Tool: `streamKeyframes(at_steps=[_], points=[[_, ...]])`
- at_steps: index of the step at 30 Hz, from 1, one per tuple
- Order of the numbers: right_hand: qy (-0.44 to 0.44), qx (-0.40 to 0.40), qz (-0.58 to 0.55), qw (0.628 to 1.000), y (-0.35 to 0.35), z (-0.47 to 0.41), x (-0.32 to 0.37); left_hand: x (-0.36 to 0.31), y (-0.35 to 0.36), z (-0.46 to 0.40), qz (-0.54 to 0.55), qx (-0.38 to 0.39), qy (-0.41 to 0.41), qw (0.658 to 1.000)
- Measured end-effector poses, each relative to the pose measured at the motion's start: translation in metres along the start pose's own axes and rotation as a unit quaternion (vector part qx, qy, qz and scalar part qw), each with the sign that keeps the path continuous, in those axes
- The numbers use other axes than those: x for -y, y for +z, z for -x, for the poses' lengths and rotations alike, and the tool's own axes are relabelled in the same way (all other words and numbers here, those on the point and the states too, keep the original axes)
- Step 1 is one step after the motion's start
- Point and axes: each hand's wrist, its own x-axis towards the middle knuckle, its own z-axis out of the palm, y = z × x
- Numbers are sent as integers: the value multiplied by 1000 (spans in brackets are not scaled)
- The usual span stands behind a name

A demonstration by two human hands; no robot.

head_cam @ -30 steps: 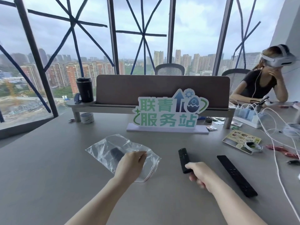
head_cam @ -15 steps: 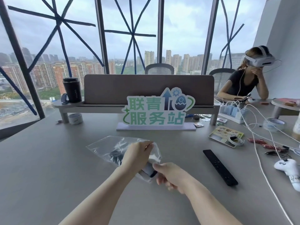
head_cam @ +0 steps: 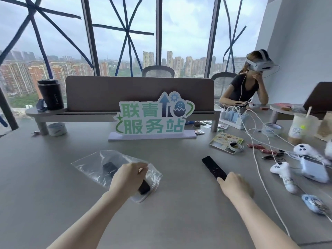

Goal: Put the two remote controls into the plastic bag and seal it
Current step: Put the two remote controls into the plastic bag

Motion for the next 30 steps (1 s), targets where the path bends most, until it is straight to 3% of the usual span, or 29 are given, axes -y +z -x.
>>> streamKeyframes(at_steps=[2,4,6,8,10,12,14,18,23,27,30], points=[[-19,28,-25,999,0,1,1,4,-1,4,-2,-1,-11,1000],[-54,81,-124,988,-2,7,5,11,-3,8,-11,0,-20,1000],[-76,175,-284,940,-15,24,10,17,-6,9,-22,-1,-24,999],[-97,300,-369,874,-32,45,14,21,-9,8,-16,-4,-23,1000],[-143,390,-329,848,-40,62,26,21,-12,7,-5,-6,-29,1000],[-179,427,-274,843,-34,76,48,18,-13,8,1,-7,-26,1000],[-195,429,-264,841,-16,89,81,15,-14,9,4,-10,-12,1000],[-184,416,-374,808,24,106,131,21,-21,14,9,-17,-2,1000],[-176,137,-343,912,45,87,129,34,-28,24,6,9,0,1000],[-235,199,-280,909,47,86,146,38,-25,29,-20,55,-11,998],[-272,144,-246,919,57,82,166,39,-33,38,-63,108,-39,991]])
